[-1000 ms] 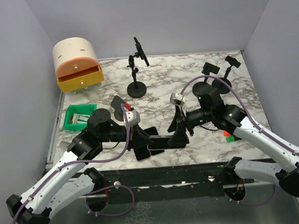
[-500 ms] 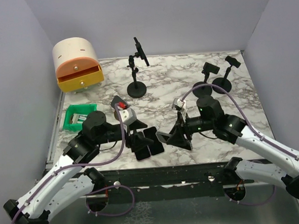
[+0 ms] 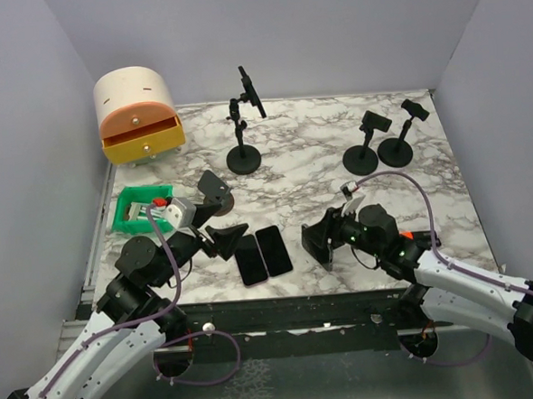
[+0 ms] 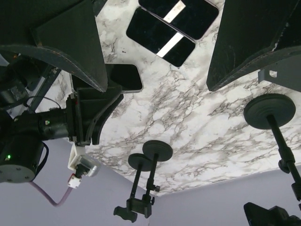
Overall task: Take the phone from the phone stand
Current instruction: Place the phone at the center of the board.
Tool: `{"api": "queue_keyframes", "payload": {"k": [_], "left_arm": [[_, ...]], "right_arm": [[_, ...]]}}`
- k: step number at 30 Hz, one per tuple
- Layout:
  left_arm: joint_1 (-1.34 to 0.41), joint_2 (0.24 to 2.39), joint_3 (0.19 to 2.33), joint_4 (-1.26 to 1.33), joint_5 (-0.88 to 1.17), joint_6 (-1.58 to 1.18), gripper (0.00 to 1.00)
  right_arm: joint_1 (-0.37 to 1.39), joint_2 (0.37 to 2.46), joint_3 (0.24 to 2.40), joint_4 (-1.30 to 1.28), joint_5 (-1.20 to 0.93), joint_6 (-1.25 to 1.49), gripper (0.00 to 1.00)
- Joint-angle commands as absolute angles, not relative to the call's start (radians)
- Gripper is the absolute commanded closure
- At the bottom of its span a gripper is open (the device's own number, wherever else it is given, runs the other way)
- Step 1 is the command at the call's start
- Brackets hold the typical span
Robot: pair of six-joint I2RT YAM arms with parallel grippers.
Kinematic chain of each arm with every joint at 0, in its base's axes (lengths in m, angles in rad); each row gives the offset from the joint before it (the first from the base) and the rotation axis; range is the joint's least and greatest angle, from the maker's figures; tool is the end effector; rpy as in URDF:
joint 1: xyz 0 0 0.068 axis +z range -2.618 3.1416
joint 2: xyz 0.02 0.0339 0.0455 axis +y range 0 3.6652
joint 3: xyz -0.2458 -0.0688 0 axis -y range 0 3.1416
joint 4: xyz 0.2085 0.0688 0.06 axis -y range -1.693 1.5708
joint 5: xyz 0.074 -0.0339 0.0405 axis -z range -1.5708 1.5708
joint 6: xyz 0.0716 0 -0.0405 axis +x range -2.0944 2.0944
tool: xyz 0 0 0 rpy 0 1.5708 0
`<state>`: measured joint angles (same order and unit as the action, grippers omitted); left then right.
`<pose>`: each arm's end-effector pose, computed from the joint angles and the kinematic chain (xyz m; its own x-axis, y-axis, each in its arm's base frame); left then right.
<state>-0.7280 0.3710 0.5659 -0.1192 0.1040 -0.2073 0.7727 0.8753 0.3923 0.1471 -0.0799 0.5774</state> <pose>0.0911 -0.0912 0.3128 -0.0969 -0.1879 -0.9774 0.7349 0.6488 -0.1975 0.1480 0.1523 0.2106 -0.6070 0.1681 -0.7767 -0.4994 0.6796 0.5374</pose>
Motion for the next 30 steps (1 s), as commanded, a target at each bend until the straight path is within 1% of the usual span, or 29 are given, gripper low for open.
{"api": "queue_keyframes", "payload": {"k": [1, 5, 9, 16, 21, 26, 30], "left_arm": [[-0.729, 0.370, 0.548, -0.082, 0.021, -0.259, 0.14], [-0.729, 0.376, 0.530, -0.065, 0.019, -0.273, 0.14], [-0.729, 0.389, 0.519, -0.056, 0.018, -0.284, 0.14], [-0.729, 0.397, 0.509, -0.055, 0.018, -0.291, 0.14], [-0.729, 0.401, 0.508, -0.073, 0.024, -0.293, 0.14], [-0.729, 0.400, 0.506, -0.071, 0.024, -0.296, 0.14], [-0.729, 0.408, 0.505, -0.070, 0.032, -0.298, 0.14]], "right_arm": [[0.772, 0.914, 0.319, 0.445, 0.092, 0.712, 1.00], [0.772, 0.946, 0.253, 0.570, 0.162, 0.752, 1.00], [0.772, 0.966, 0.218, 0.605, 0.233, 0.775, 1.00], [0.772, 0.971, 0.164, 0.529, 0.228, 0.847, 1.00], [0.772, 0.901, 0.085, 0.457, 0.242, 0.916, 1.00], [0.772, 0.845, 0.054, 0.364, 0.251, 0.958, 1.00], [0.772, 0.877, 0.056, 0.326, 0.239, 0.987, 1.00]]}}
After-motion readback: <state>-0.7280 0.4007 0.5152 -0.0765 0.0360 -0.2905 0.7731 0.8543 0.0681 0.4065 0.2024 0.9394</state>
